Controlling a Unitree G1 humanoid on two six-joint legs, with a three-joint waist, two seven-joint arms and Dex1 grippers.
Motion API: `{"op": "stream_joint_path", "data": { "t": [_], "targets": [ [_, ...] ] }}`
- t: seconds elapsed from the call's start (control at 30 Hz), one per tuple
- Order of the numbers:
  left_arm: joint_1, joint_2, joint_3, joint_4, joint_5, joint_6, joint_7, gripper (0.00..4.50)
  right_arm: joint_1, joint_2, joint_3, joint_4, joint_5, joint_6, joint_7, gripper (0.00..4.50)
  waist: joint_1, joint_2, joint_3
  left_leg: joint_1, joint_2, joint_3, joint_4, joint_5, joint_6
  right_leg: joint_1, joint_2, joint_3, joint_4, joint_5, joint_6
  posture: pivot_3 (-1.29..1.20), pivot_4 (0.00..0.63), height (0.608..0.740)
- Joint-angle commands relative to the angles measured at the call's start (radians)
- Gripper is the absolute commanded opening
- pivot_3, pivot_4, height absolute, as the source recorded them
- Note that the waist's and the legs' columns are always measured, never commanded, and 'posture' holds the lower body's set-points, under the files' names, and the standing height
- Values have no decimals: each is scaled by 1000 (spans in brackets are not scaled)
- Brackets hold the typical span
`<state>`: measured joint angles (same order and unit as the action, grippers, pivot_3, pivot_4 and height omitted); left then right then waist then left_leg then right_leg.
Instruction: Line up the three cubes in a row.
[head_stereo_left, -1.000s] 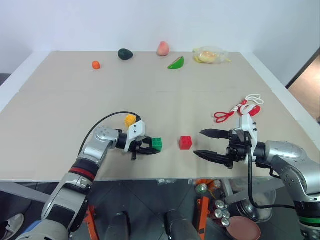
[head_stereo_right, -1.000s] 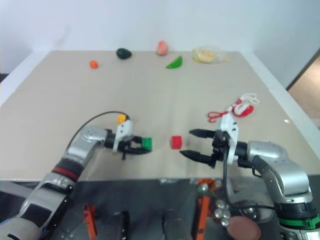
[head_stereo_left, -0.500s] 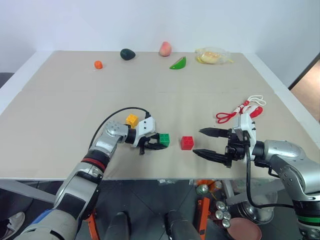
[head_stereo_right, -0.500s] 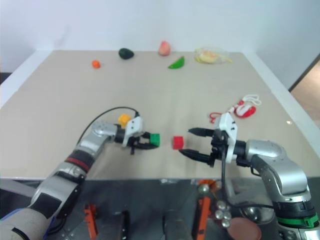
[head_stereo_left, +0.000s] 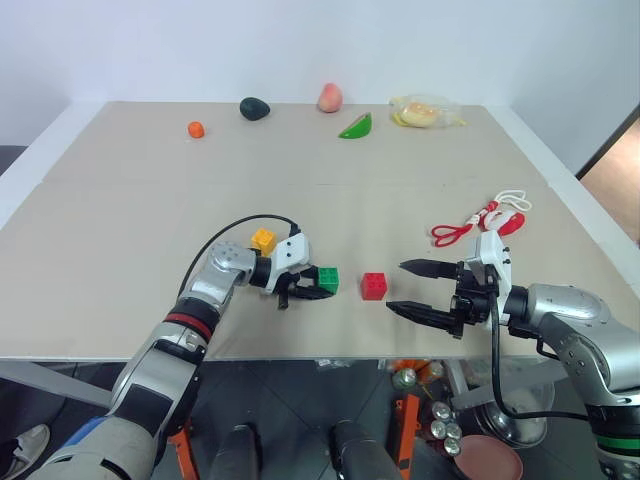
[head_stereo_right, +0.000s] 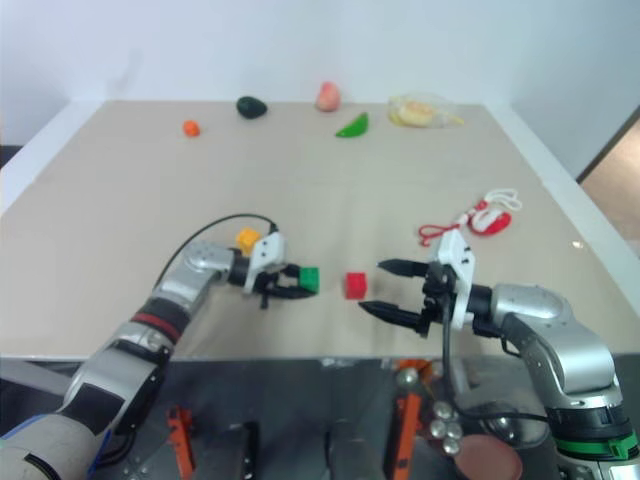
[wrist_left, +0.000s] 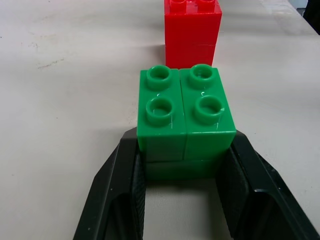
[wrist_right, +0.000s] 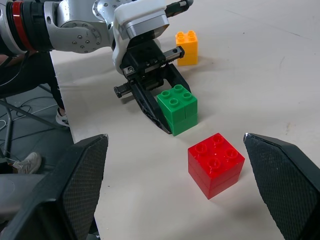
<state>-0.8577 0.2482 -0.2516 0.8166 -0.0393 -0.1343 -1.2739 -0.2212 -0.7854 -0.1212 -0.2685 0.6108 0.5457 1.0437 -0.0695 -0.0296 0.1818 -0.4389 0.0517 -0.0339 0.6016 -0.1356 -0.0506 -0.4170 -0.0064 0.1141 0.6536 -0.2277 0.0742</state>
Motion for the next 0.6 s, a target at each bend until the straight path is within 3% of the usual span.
{"op": "stream_joint_path", "data": {
  "t": [0.03,0.4,0.6],
  "targets": [
    [12,0,7,-7,-9,24,-16,1332,-13,-9,-22,-23,5,-16,3,4500,0,0,0,0,0,0,0,0,0,0,0,0,0,0,0,0,150,740],
    [56,17,13,-110,-56,122,-84,1332,-24,-11,-15,-13,-1,-17,12,4500,-2,0,0,0,0,0,0,0,0,0,0,0,0,0,0,0,150,740],
    [41,20,15,-40,-4,22,-1,1332,-27,-11,-18,-13,1,-13,16,4500,-2,0,0,0,0,0,0,0,0,0,0,0,0,0,0,0,150,740]
  ]
}}
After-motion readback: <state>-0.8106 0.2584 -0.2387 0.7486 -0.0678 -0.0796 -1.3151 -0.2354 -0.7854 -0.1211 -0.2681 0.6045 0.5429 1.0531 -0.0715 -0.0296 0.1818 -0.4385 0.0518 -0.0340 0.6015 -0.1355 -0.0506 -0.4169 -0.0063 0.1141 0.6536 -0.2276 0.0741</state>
